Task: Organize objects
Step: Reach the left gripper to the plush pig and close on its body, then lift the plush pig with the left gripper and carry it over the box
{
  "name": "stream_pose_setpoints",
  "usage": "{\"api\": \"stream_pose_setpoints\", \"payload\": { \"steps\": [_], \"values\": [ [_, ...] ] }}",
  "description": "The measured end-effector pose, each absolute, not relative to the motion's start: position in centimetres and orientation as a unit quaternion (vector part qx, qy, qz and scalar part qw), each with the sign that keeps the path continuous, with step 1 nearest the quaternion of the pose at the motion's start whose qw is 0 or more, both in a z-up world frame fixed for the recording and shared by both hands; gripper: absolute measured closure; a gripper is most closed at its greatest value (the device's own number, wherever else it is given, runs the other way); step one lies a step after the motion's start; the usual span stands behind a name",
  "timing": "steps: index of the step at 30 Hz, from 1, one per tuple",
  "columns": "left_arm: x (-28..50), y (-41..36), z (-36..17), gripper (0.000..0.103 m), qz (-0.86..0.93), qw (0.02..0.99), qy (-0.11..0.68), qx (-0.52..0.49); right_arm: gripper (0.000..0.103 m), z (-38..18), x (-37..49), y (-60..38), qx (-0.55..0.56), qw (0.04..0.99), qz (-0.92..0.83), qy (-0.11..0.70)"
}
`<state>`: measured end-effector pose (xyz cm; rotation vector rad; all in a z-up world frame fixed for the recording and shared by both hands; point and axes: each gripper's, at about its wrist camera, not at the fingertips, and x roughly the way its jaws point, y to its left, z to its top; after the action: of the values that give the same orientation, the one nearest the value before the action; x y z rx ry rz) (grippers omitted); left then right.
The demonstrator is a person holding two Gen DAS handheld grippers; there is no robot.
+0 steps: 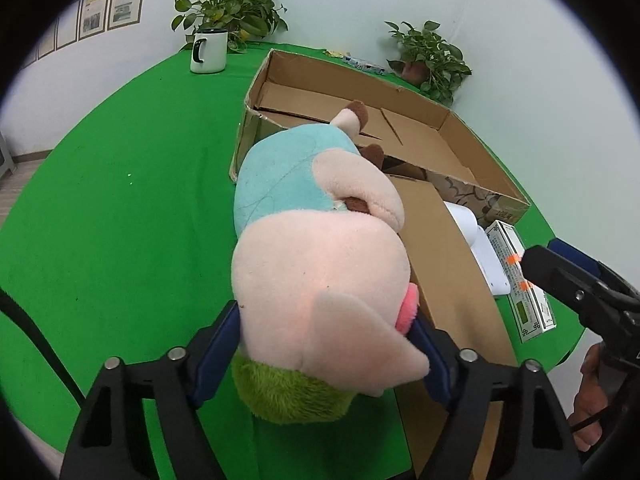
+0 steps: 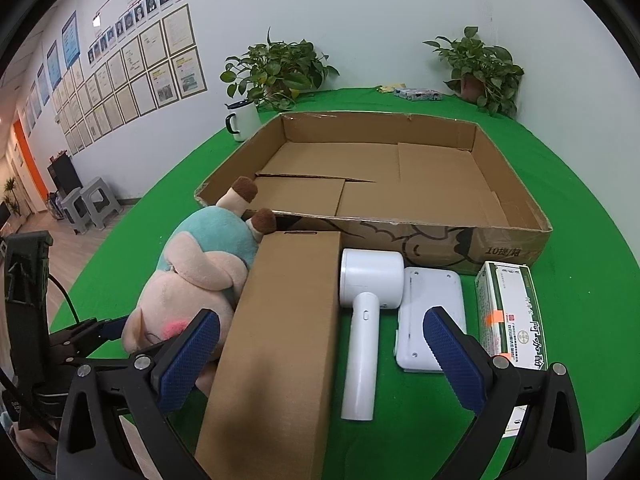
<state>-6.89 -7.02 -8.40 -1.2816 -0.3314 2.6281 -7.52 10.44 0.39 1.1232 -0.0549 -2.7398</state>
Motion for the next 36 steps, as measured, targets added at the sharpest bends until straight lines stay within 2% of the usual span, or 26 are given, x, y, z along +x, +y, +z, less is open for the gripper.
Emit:
{"api": "stream_pose_setpoints", "payload": {
  "steps": [2, 5, 15, 22, 28, 31, 36],
  "values": [
    [-6.8, -7.2, -8.2, 0.035, 0.891, 0.102, -0.111, -0.428, 0.001, 0.4, -7.7, 10.0, 0.379, 0.092, -0.921, -0.014],
    [-6.5, -7.8, -7.4, 0.041, 0.894, 0.102, -0.113, -0.422, 0.001, 0.5, -8.0, 8.8, 0.380, 0.105, -0.919, -0.010],
    [-2.6, -13.5, -6.0, 0.043, 0.915, 0.033, -0.084, -0.393, 0.001, 1.2, -10.9, 1.4, 0.398, 0.224, -0.889, -0.028],
    [-1.1, -12.0, -8.3, 0.044, 0.916, 0.021, -0.058, -0.396, 0.001, -0.4, -12.7, -6.3, 0.454, 0.322, -0.830, -0.021],
    [-2.3, -9.5, -8.8, 0.045, 0.924, 0.012, 0.009, -0.382, 0.012, -3.1, -12.8, -10.1, 0.511, 0.332, -0.793, 0.024],
    [-2.3, -8.9, -8.9, 0.047, 0.925, 0.006, 0.028, -0.379, 0.014, -3.2, -12.3, -11.0, 0.505, 0.324, -0.798, 0.049],
    [-3.1, -8.0, -9.1, 0.049, 0.925, -0.002, 0.057, -0.375, 0.024, -3.3, -11.7, -10.4, 0.500, 0.322, -0.802, 0.053]
  ]
}}
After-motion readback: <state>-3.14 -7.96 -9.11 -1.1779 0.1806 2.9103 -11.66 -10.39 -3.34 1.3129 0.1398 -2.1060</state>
